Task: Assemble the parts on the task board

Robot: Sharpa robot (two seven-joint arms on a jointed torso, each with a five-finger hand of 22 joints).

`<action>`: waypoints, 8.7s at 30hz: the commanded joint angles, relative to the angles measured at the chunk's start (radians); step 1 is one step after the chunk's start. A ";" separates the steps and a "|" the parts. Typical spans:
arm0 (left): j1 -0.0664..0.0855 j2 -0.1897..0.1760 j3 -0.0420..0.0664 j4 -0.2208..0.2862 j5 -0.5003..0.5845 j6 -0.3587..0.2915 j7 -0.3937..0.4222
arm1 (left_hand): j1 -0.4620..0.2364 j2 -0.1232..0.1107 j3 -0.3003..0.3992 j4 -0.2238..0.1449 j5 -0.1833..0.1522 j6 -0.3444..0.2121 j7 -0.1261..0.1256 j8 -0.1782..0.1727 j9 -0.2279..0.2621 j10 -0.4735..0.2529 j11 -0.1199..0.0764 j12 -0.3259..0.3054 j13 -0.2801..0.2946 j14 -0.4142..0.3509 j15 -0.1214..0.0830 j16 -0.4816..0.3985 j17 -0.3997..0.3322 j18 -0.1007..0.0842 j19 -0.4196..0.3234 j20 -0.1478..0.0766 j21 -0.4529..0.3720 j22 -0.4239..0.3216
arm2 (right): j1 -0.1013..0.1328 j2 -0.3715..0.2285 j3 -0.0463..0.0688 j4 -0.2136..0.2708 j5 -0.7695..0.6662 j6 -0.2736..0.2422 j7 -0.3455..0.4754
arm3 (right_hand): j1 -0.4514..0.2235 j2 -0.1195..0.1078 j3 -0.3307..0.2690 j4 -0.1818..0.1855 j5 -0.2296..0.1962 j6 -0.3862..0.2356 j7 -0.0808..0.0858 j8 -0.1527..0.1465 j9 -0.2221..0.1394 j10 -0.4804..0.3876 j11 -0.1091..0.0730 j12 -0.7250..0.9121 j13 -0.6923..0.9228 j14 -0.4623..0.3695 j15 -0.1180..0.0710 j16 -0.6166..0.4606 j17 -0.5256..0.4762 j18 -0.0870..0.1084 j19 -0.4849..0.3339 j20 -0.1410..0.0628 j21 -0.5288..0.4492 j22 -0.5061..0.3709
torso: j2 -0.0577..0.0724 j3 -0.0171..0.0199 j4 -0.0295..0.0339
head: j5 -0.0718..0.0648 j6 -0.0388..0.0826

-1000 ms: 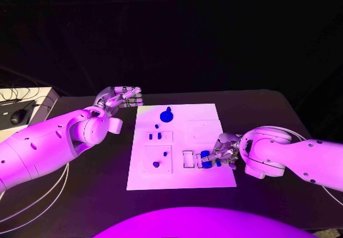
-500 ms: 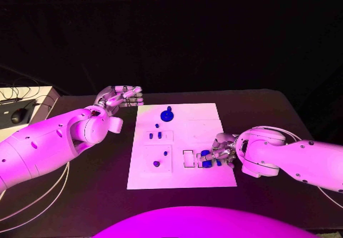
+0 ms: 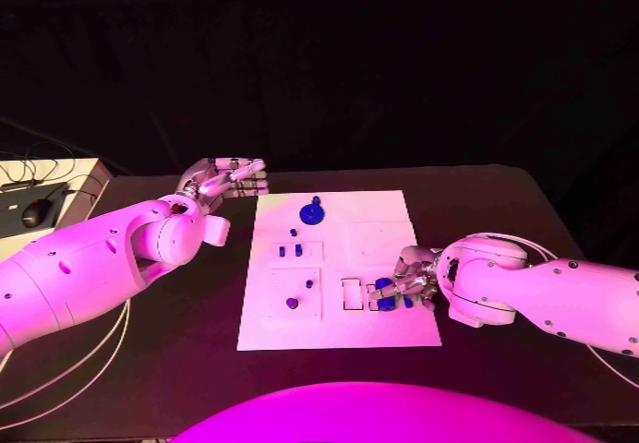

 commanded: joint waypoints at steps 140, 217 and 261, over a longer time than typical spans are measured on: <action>-0.001 -0.006 0.000 0.005 0.004 0.046 -0.014 | 0.001 0.012 0.024 0.007 0.001 -0.006 0.005 -0.001 -0.001 -0.002 0.007 -0.004 0.000 -0.015 0.003 0.002 0.001 -0.005 -0.005 0.003 0.000 -0.001 | 0.006 0.083 -0.010 0.008 0.192 -0.190 0.006 | -0.022 -0.016 -0.069 0.047 -0.178 0.003 -0.002 -0.007 -0.004 -0.009 -0.002 -0.011 -0.014 0.003 -0.004 -0.004 0.005 -0.013 0.035 -0.003 -0.002 0.015 | 0.001 0.0002 -0.0004 | 0.016 -0.002; -0.001 -0.011 -0.001 0.003 0.011 0.045 -0.029 | 0.002 0.020 0.025 0.013 0.001 -0.003 0.007 -0.001 -0.001 0.000 0.007 -0.004 0.000 -0.018 0.004 0.002 0.000 -0.005 -0.006 0.003 0.000 -0.001 | -0.016 0.015 -0.009 0.071 0.152 -0.217 0.093 | 0.100 -0.038 0.065 -0.117 -0.115 0.009 -0.033 0.117 0.049 0.031 -0.024 0.031 0.024 0.007 -0.021 0.000 0.022 -0.030 0.040 -0.021 0.067 0.038 | 0.001 0.0005 -0.0013 | 0.022 -0.004; -0.007 0.017 -0.001 -0.014 0.010 0.070 -0.022 | 0.006 0.020 0.023 0.011 0.001 -0.003 0.006 -0.001 -0.001 -0.001 0.007 -0.004 0.000 -0.025 0.006 0.001 0.000 -0.006 -0.012 0.005 -0.002 -0.001 | 0.020 -0.167 0.001 0.080 -0.011 0.016 -0.042 | -0.003 -0.030 0.042 0.034 -0.078 0.026 -0.037 0.076 0.135 0.039 -0.027 0.004 0.020 0.008 -0.022 -0.001 0.035 -0.029 0.042 -0.021 0.078 0.044 | 0.001 0.0002 -0.0005 | -0.022 0.007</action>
